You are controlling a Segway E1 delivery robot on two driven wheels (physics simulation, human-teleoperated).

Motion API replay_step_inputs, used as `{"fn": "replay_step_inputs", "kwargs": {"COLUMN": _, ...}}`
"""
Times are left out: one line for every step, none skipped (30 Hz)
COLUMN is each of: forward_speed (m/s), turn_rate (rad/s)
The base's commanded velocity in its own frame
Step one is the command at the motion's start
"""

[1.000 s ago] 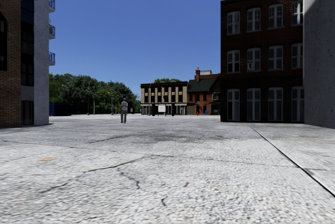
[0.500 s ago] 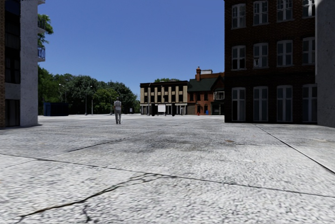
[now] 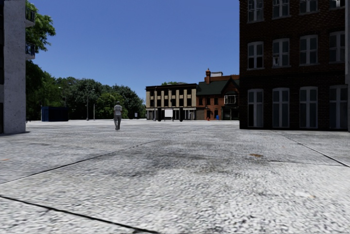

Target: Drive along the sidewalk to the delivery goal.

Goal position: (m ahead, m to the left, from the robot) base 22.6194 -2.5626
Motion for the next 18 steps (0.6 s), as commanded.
{"fn": "replay_step_inputs", "kwargs": {"forward_speed": 2.00, "turn_rate": 0.00}}
{"fn": "replay_step_inputs", "kwargs": {"forward_speed": 2.00, "turn_rate": 0.00}}
{"fn": "replay_step_inputs", "kwargs": {"forward_speed": 2.00, "turn_rate": 0.00}}
{"fn": "replay_step_inputs", "kwargs": {"forward_speed": 2.00, "turn_rate": 0.00}}
{"fn": "replay_step_inputs", "kwargs": {"forward_speed": 2.00, "turn_rate": 0.00}}
{"fn": "replay_step_inputs", "kwargs": {"forward_speed": 2.00, "turn_rate": 0.00}}
{"fn": "replay_step_inputs", "kwargs": {"forward_speed": 2.00, "turn_rate": 0.00}}
{"fn": "replay_step_inputs", "kwargs": {"forward_speed": 2.00, "turn_rate": 0.00}}
{"fn": "replay_step_inputs", "kwargs": {"forward_speed": 2.00, "turn_rate": 0.00}}
{"fn": "replay_step_inputs", "kwargs": {"forward_speed": 2.00, "turn_rate": 0.00}}
{"fn": "replay_step_inputs", "kwargs": {"forward_speed": 2.00, "turn_rate": 0.00}}
{"fn": "replay_step_inputs", "kwargs": {"forward_speed": 2.00, "turn_rate": 0.00}}
{"fn": "replay_step_inputs", "kwargs": {"forward_speed": 2.00, "turn_rate": 0.00}}
{"fn": "replay_step_inputs", "kwargs": {"forward_speed": 2.00, "turn_rate": 0.00}}
{"fn": "replay_step_inputs", "kwargs": {"forward_speed": 2.00, "turn_rate": 0.00}}
{"fn": "replay_step_inputs", "kwargs": {"forward_speed": 2.00, "turn_rate": 0.00}}
{"fn": "replay_step_inputs", "kwargs": {"forward_speed": 2.00, "turn_rate": 0.00}}
{"fn": "replay_step_inputs", "kwargs": {"forward_speed": 2.00, "turn_rate": 0.00}}
